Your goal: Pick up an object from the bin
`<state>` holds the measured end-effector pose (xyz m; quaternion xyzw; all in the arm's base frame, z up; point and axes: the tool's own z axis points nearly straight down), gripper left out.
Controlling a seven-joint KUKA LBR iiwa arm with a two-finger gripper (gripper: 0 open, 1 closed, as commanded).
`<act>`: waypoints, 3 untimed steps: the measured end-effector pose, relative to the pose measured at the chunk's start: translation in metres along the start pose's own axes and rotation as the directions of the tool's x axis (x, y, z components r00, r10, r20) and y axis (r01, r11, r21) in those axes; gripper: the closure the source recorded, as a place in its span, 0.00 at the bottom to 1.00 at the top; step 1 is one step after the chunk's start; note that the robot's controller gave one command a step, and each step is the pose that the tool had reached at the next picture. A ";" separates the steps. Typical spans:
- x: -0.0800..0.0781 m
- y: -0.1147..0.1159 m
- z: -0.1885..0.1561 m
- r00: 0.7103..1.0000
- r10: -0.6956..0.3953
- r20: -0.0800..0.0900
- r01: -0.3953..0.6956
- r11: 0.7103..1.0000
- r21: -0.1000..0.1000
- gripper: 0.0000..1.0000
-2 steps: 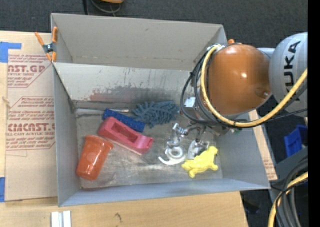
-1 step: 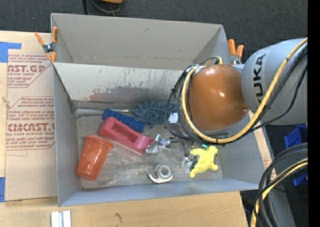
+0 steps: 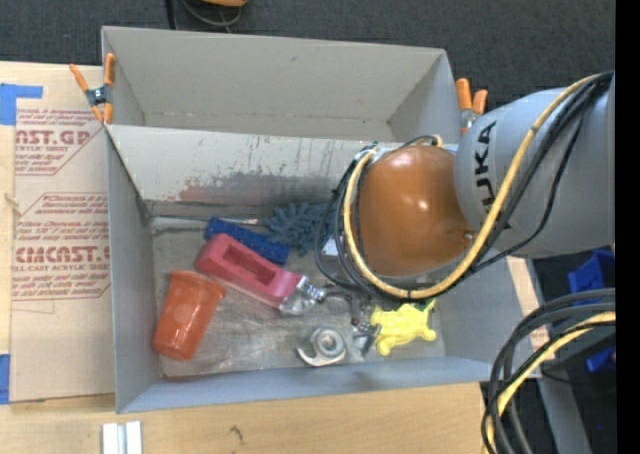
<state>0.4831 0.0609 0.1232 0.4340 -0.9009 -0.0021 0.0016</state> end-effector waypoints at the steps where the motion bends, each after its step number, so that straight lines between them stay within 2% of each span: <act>1: 0.003 0.000 0.045 0.933 -0.361 -0.008 0.361 0.933 0.002 1.00; 2: 0.003 0.000 0.045 0.933 -0.361 -0.007 0.361 0.933 0.002 1.00; 3: 0.012 -0.015 -0.056 0.971 -0.238 0.001 0.238 0.971 0.004 1.00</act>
Offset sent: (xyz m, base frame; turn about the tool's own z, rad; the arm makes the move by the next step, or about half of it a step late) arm 0.0000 0.0000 0.0000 0.0000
